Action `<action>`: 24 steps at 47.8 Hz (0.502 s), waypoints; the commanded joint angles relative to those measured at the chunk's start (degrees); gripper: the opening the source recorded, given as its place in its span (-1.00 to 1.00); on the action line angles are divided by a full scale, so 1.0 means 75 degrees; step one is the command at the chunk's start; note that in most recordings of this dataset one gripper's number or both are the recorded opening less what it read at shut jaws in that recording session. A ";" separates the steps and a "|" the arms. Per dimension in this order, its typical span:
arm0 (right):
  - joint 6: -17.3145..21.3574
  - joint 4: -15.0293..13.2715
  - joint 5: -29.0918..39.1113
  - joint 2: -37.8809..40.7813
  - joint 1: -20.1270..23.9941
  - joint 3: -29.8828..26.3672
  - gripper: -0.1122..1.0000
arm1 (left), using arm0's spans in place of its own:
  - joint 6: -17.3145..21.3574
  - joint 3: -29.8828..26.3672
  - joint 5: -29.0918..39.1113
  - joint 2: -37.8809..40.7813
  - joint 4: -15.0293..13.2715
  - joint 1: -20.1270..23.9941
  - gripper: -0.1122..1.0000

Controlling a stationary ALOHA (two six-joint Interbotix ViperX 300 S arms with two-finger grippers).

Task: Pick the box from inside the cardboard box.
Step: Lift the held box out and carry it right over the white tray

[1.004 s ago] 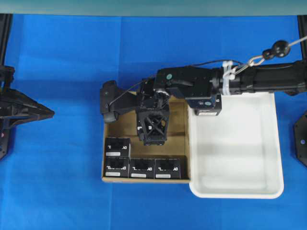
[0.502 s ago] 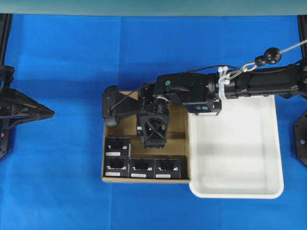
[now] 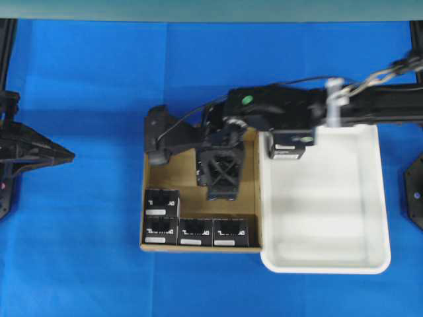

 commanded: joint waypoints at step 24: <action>-0.0410 -0.0059 0.1969 -0.2508 -0.1512 0.0398 0.30 | -0.0070 -0.0164 -0.0152 0.0082 0.0012 0.0023 -0.91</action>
